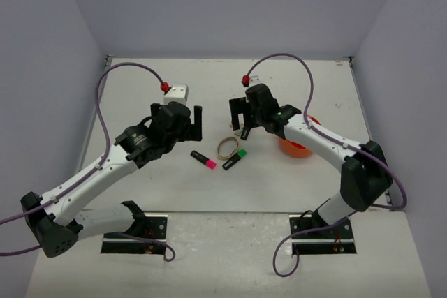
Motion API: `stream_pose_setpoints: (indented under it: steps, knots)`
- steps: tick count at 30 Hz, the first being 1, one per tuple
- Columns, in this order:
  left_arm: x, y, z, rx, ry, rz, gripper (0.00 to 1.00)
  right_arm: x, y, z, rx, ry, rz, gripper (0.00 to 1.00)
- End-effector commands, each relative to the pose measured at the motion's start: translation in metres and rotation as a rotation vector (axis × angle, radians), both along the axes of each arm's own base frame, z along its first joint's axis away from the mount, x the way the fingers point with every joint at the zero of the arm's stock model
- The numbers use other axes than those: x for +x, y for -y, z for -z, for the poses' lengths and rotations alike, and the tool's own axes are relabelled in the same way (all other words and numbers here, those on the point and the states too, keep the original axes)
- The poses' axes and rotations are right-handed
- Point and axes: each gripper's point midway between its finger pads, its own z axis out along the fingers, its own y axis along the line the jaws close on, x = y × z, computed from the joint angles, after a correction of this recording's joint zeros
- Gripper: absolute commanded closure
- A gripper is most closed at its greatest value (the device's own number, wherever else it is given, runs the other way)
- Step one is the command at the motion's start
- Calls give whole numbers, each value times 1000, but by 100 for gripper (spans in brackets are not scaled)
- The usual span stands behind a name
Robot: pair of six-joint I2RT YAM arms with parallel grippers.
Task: Sort the stationery into containers
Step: Pick up the pen from the center of the board.
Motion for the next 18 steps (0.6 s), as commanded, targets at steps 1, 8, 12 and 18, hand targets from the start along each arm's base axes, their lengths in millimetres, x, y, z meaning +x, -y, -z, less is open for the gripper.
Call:
stream_pose_setpoints:
  steps: [1, 8, 12, 18]
  knots:
    - [-10, -29, -5, 115, 43, 10, 0, 36, 5, -15, 29, 6, 246, 1]
    - [-20, -33, 40, 123, -14, 18, 0, 48, 5, 6, 30, -87, 417, 1]
    - [-23, -30, 47, 120, -27, 39, 0, 60, 24, 20, -84, -95, 549, 11]
    - [-24, -25, 45, 96, -13, 72, 0, 67, 30, 45, -49, -167, 585, 23]
